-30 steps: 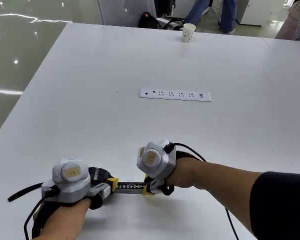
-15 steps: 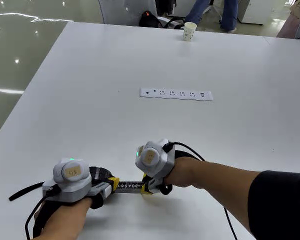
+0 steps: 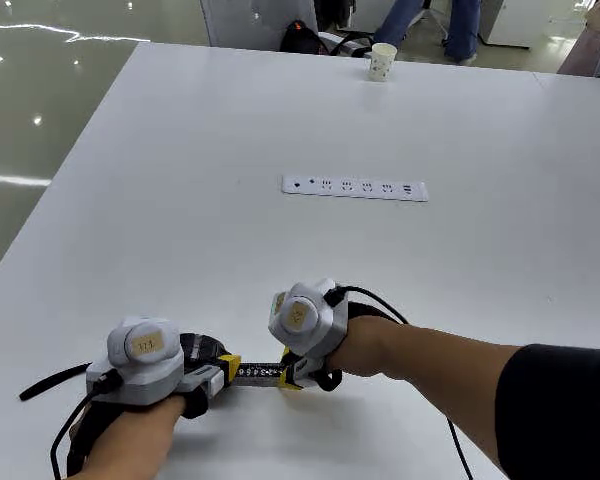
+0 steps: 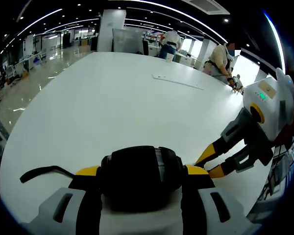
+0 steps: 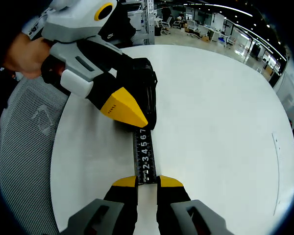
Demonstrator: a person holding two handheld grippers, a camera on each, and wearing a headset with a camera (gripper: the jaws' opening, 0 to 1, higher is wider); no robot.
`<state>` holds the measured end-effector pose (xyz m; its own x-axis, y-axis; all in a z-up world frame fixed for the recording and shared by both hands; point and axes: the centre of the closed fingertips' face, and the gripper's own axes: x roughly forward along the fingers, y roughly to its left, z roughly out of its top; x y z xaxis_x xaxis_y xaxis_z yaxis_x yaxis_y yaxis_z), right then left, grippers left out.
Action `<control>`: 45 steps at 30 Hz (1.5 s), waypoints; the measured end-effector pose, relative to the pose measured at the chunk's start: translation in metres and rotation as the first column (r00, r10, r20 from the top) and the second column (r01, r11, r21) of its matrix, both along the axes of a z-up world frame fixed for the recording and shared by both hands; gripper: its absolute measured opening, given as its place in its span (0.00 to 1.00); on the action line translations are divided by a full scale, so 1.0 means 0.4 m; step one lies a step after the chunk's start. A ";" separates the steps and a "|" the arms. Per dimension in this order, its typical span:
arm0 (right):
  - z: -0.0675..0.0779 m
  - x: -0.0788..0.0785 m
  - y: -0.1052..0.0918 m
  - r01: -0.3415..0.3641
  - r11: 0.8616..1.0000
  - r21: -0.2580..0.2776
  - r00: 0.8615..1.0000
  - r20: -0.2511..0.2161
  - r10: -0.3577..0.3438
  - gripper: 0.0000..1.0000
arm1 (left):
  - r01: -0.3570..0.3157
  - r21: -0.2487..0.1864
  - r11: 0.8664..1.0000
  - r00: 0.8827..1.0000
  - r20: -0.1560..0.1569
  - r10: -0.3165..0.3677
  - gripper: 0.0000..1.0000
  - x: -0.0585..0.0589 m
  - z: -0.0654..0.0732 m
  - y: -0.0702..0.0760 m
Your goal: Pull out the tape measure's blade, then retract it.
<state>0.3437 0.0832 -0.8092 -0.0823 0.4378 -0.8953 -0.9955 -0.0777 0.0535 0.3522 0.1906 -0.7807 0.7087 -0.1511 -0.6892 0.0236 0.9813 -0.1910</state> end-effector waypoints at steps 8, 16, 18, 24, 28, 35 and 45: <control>0.000 -0.002 0.016 0.011 1.000 0.018 1.000 -0.011 -0.011 0.10 | 0.001 -0.002 1.000 1.000 -0.001 -0.001 0.61 -0.001 0.000 -0.001; 0.000 -0.006 0.032 0.012 0.999 0.031 1.000 -0.009 -0.012 0.10 | -0.001 -0.006 1.000 1.000 -0.001 0.001 0.61 -0.002 0.000 -0.001; 0.001 -0.006 0.035 0.015 0.999 0.035 1.000 -0.010 -0.015 0.10 | 0.000 -0.007 1.000 1.000 -0.001 0.000 0.61 -0.002 0.000 -0.001; 0.002 -0.008 0.044 0.028 0.998 0.049 0.999 -0.026 -0.026 0.10 | -0.001 -0.010 1.000 1.000 -0.004 0.000 0.61 -0.001 0.000 0.000; 0.001 -0.012 0.052 0.021 0.999 0.049 1.000 -0.021 -0.020 0.10 | -0.002 -0.013 1.000 1.000 -0.005 0.002 0.61 -0.002 0.000 0.000; 0.000 -0.010 0.061 0.027 0.998 0.054 0.999 -0.024 -0.026 0.10 | -0.005 -0.019 1.000 1.000 -0.005 0.005 0.61 -0.002 0.001 0.003; 0.002 -0.016 0.089 0.022 0.997 0.079 0.999 -0.030 -0.020 0.10 | -0.008 -0.032 0.999 1.000 -0.006 0.008 0.61 -0.001 -0.001 0.005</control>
<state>0.3371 0.1189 -0.8083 -0.0978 0.5094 -0.8549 -0.9951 -0.0619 0.0769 0.3519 0.1926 -0.7812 0.7055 -0.1678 -0.6885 0.0148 0.9748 -0.2224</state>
